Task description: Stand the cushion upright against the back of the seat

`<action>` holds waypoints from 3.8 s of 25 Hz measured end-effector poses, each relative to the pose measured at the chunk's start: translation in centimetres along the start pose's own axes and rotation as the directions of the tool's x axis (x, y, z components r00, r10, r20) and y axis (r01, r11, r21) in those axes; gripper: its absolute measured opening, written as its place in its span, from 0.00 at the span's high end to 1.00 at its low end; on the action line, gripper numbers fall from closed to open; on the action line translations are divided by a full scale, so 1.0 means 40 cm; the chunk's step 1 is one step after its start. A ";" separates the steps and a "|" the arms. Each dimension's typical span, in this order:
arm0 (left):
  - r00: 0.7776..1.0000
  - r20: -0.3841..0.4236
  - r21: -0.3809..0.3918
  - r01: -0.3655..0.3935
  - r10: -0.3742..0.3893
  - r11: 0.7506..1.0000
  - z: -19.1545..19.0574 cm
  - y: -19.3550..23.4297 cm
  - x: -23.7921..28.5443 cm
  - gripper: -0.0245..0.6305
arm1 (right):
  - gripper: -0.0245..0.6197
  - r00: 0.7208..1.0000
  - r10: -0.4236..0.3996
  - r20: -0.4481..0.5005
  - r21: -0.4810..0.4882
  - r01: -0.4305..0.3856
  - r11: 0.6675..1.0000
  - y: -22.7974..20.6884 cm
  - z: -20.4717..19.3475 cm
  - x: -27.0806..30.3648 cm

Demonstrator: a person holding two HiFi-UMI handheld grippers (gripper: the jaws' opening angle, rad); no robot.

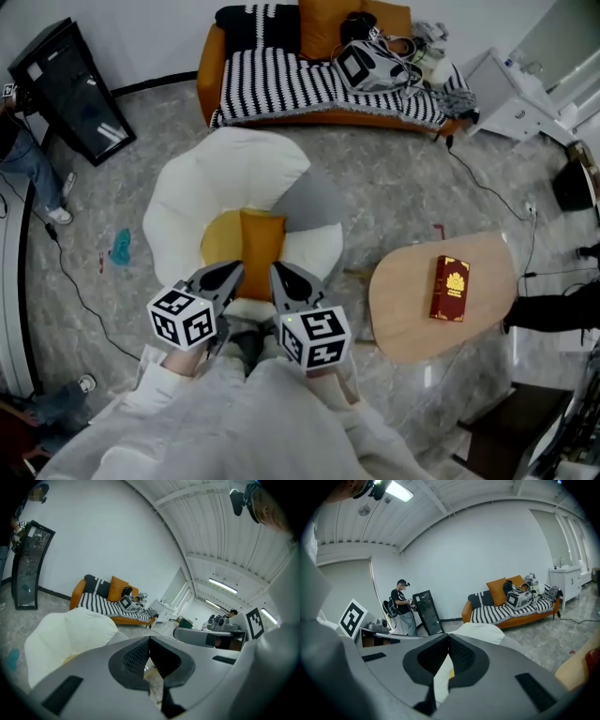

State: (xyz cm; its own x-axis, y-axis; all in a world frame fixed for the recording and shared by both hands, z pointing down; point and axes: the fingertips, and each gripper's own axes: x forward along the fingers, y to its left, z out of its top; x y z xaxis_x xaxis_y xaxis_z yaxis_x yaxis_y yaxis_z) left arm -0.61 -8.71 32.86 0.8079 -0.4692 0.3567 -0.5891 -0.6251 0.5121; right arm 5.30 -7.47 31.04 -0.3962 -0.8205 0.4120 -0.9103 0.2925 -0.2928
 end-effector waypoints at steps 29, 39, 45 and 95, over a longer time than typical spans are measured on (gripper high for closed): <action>0.996 -0.067 -0.161 -0.076 0.066 0.984 -0.105 0.319 0.311 0.95 | 0.94 0.990 -0.016 -0.143 0.006 0.017 1.000 -0.283 -0.143 0.356; 0.991 -0.109 -0.186 -0.098 0.078 0.978 -0.222 0.459 0.439 0.95 | 0.94 0.980 -0.015 -0.196 0.057 0.027 0.998 -0.392 -0.306 0.503; 0.988 -0.121 -0.221 -0.117 0.092 0.968 -0.296 0.555 0.507 0.95 | 0.94 0.977 -0.030 -0.212 0.107 0.053 0.993 -0.460 -0.402 0.590; 0.936 -0.250 -0.265 -0.311 0.246 0.913 -0.595 1.116 0.850 0.62 | 0.75 0.941 -0.079 -0.330 0.363 0.204 0.909 -0.838 -0.844 1.022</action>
State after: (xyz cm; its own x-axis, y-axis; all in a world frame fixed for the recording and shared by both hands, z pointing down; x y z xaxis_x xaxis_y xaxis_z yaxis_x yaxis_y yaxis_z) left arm 0.98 -37.73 86.43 0.6155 -0.4372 0.6557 -0.7844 -0.2592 0.5635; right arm 15.58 -34.25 86.83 -0.3399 -0.6330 0.6955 -0.8649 -0.0801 -0.4955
